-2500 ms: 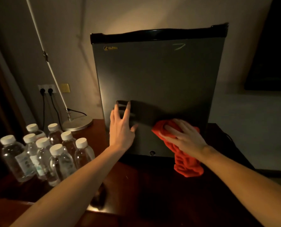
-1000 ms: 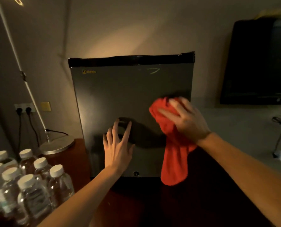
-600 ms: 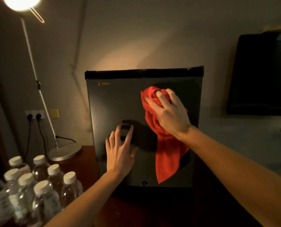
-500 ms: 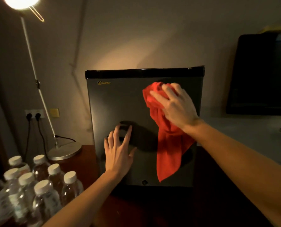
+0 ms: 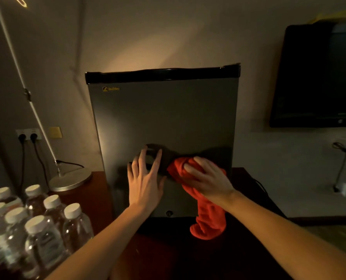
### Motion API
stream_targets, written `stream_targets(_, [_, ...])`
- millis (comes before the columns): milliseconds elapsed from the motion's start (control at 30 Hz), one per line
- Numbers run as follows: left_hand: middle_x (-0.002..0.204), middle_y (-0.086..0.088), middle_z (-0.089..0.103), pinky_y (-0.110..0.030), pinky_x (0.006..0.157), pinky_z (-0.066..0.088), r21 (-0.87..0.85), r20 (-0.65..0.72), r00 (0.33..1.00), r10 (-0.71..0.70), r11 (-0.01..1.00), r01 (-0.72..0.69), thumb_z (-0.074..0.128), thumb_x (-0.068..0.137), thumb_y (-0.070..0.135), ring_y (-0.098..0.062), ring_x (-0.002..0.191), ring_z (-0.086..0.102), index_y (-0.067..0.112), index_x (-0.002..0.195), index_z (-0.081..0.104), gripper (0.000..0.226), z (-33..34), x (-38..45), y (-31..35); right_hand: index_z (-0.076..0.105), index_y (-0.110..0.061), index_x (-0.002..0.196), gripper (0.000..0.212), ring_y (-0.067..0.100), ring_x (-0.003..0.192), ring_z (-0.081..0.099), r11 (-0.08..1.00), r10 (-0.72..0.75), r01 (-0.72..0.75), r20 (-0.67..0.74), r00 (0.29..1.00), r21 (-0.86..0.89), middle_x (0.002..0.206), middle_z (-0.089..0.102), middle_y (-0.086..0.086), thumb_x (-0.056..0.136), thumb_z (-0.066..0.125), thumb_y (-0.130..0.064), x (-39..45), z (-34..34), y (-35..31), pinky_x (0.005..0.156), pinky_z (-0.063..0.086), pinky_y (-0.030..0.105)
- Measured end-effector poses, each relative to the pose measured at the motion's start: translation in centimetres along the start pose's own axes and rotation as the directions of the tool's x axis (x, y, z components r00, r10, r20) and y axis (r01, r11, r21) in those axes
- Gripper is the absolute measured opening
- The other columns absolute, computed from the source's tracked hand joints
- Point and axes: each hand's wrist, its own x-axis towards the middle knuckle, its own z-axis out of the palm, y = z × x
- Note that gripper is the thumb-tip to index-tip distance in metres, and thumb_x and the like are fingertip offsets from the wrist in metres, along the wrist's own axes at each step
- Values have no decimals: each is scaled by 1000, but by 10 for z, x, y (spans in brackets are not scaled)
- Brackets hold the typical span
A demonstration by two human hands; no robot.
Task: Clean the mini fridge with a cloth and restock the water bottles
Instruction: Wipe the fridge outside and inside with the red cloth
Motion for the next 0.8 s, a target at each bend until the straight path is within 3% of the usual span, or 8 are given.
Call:
stream_targets(100, [159, -6, -1, -58, 116, 19, 3, 24, 1000, 17, 1000, -17, 66, 87, 41, -42, 143, 17, 39, 153, 7, 89, 3, -4, 5, 71, -32, 112, 38, 40, 117, 52, 993, -116, 119, 92, 989, -22, 135, 42, 1, 75, 69, -23, -15, 5, 1, 93, 52, 49])
stream_targets(167, [159, -8, 1, -57, 115, 19, 5, 21, 1000, 15, 1000, -16, 67, 87, 41, -42, 142, 17, 39, 153, 7, 89, 2, -5, 6, 65, -29, 118, 43, 40, 118, 50, 992, -125, 125, 76, 989, -1, 135, 43, 2, 76, 68, -21, -14, 4, 7, 94, 52, 48])
stream_targets(300, [156, -11, 9, -59, 112, 27, 25, -20, 999, 25, 999, -25, 72, 81, 35, -37, 137, 16, 33, 154, 19, 89, 0, -5, 5, 51, -26, 137, 46, 38, 116, 47, 992, 122, -122, -2, 992, -31, 131, 54, 9, 91, 48, -23, 13, -19, 37, 100, 45, 48])
stream_targets(400, [156, -10, 9, -59, 111, 30, 23, -26, 999, 23, 999, -23, 74, 80, 35, -36, 135, 17, 33, 154, 23, 90, -3, -2, 8, 53, -26, 140, 48, 41, 114, 46, 929, 361, -365, -65, 930, -61, 131, 55, 15, 94, 42, -18, 48, -45, 69, 98, 46, 49])
stream_targets(467, [156, -10, 10, -58, 111, 31, 17, -37, 999, 27, 1000, -27, 74, 79, 34, -36, 134, 18, 33, 154, 23, 90, -4, 1, 10, 54, -25, 139, 50, 41, 115, 42, 899, 432, -437, -89, 897, -38, 132, 53, 15, 92, 39, -14, 59, -52, 77, 98, 46, 51])
stream_targets(567, [155, -12, 12, -58, 111, 32, 4, -48, 998, 31, 1000, -31, 74, 79, 33, -37, 134, 20, 32, 154, 23, 90, -4, 2, 13, 54, -24, 139, 48, 43, 116, 42, 916, 392, -397, -82, 916, -50, 132, 53, 16, 95, 38, -17, 47, -35, 57, 100, 43, 52])
stream_targets(667, [158, -9, 3, -55, 116, 22, 17, 14, 999, 33, 999, -33, 69, 84, 33, -40, 141, 16, 35, 155, 13, 90, -5, -3, 14, 50, -31, 141, 45, 43, 123, 44, 965, 262, -261, 44, 964, -36, 138, 50, 9, 97, 41, -24, 12, -7, 25, 106, 37, 52])
stream_targets(800, [158, -5, -6, -51, 118, 15, -11, 63, 997, 34, 999, -33, 63, 89, 35, -38, 144, 8, 38, 154, 4, 88, -7, -11, 15, 68, -31, 114, 41, 40, 116, 44, 992, 124, -124, 34, 992, 3, 131, 45, 4, 82, 47, -16, -24, -2, 0, 91, 53, 50])
